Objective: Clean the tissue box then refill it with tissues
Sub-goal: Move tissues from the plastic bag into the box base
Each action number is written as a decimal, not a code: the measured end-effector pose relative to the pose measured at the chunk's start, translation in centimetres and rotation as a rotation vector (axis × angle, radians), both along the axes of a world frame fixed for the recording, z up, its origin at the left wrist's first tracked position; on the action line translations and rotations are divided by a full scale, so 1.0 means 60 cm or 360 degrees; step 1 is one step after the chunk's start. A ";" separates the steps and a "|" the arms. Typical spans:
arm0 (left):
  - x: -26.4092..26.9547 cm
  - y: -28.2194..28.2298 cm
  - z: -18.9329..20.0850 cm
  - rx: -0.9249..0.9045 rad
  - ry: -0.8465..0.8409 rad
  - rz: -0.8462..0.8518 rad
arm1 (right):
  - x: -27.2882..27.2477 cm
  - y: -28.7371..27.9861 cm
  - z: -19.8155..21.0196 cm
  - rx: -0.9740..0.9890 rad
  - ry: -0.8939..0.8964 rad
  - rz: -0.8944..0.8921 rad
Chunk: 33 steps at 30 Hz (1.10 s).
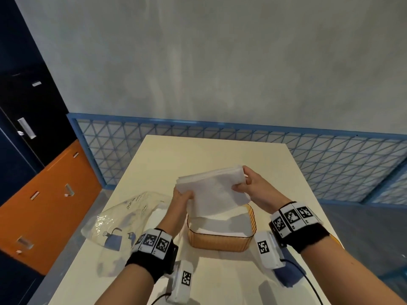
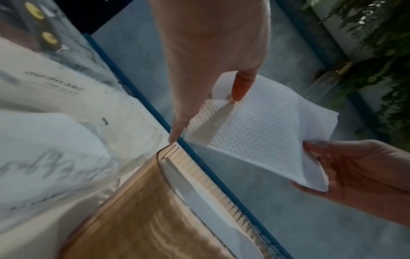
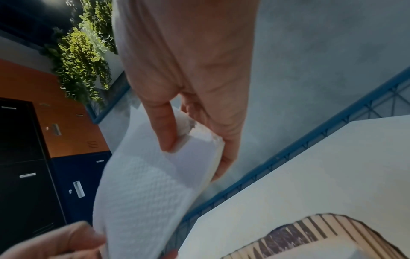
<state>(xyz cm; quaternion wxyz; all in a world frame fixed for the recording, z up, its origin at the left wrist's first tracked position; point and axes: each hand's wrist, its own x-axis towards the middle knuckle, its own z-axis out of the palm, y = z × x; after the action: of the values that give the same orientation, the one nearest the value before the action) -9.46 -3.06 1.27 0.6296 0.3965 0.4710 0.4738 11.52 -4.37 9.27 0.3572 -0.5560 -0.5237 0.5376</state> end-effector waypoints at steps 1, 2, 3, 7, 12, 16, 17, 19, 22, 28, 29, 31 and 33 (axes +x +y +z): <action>0.003 0.001 0.009 0.0045 0.0047 0.0019 | 0.000 -0.001 -0.004 0.0030 0.0038 -0.0024; 0.007 0.002 0.019 0.0115 0.0106 0.0066 | -0.001 -0.001 -0.008 0.0068 0.0072 -0.0050; 0.011 -0.001 0.030 0.0195 0.0202 0.0146 | 0.000 -0.001 -0.013 0.0105 0.0102 -0.0084; 0.026 -0.016 0.027 0.0378 0.0473 0.0267 | 0.008 -0.013 -0.052 0.0101 0.0133 -0.0294; 0.044 -0.039 -0.015 0.0219 0.0555 0.0183 | 0.006 -0.041 -0.121 -0.0033 -0.0057 -0.0431; 0.047 -0.039 -0.017 0.0280 0.0585 0.0176 | 0.008 -0.037 -0.120 0.0039 -0.0019 -0.0492; 0.047 -0.038 -0.017 0.0300 0.0582 0.0191 | 0.010 -0.037 -0.120 0.0047 -0.0003 -0.0508; 0.046 -0.039 -0.019 0.0299 0.0565 0.0208 | 0.013 -0.040 -0.125 0.0022 0.0005 -0.0513; 0.050 -0.041 -0.026 0.0232 0.0618 0.0143 | 0.013 -0.046 -0.137 -0.0013 -0.0050 -0.0456; 0.059 -0.031 -0.016 0.0236 0.0731 0.0086 | 0.011 -0.028 -0.122 0.0053 -0.0153 -0.0461; 0.059 -0.027 -0.012 0.0267 0.0754 0.0103 | 0.014 -0.024 -0.119 0.0034 -0.0146 -0.0483; 0.056 -0.020 -0.004 0.0279 0.0768 0.0117 | 0.021 -0.017 -0.115 -0.0036 -0.0130 -0.0523; 0.053 -0.011 -0.002 0.0212 0.0804 0.0096 | 0.025 -0.012 -0.113 -0.0124 -0.0137 -0.0528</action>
<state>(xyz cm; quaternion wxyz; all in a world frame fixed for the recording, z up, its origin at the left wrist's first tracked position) -6.31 -3.70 1.12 0.4502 0.5287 0.5926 0.4082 13.05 -5.09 2.47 0.3965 -0.6708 -0.4182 0.4668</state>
